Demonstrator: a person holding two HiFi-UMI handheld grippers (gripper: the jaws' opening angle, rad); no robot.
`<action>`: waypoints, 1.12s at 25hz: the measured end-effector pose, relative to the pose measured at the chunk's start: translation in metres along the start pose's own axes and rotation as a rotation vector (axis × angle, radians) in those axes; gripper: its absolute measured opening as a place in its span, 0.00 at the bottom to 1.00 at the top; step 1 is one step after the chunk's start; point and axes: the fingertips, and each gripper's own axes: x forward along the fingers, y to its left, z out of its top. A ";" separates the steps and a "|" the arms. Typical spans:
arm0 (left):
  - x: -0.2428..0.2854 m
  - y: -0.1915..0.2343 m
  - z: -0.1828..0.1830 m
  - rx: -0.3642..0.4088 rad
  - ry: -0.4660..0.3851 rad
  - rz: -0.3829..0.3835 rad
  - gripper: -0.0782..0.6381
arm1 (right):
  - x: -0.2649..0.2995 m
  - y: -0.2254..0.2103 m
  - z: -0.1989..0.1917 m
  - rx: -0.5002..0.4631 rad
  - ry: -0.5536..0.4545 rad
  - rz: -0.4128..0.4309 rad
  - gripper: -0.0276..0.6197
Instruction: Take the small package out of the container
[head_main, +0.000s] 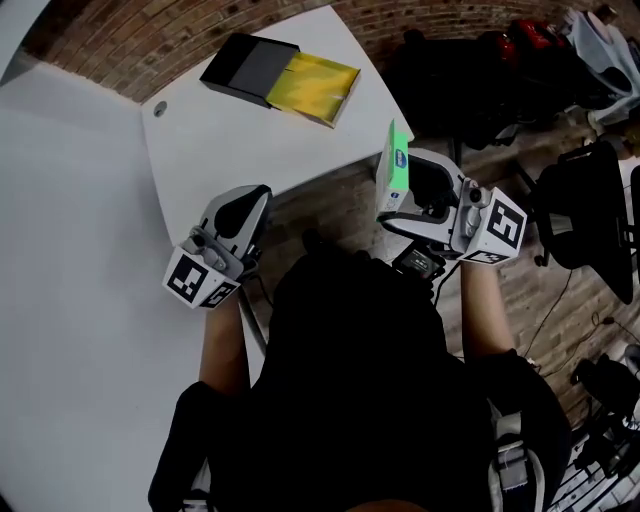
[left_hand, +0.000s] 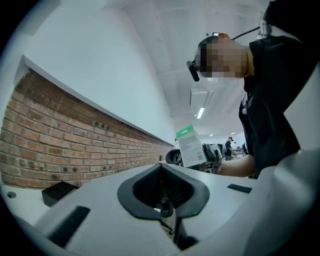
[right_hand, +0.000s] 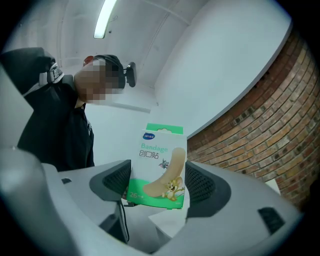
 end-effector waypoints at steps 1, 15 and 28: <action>0.000 -0.004 -0.002 -0.008 -0.001 0.001 0.13 | -0.001 0.003 -0.003 0.007 -0.001 0.008 0.57; 0.006 -0.034 -0.014 -0.049 0.003 -0.021 0.13 | -0.008 0.027 -0.016 0.041 -0.012 0.065 0.57; 0.011 -0.043 -0.024 -0.079 0.024 -0.035 0.13 | -0.011 0.023 -0.024 0.047 0.012 0.037 0.57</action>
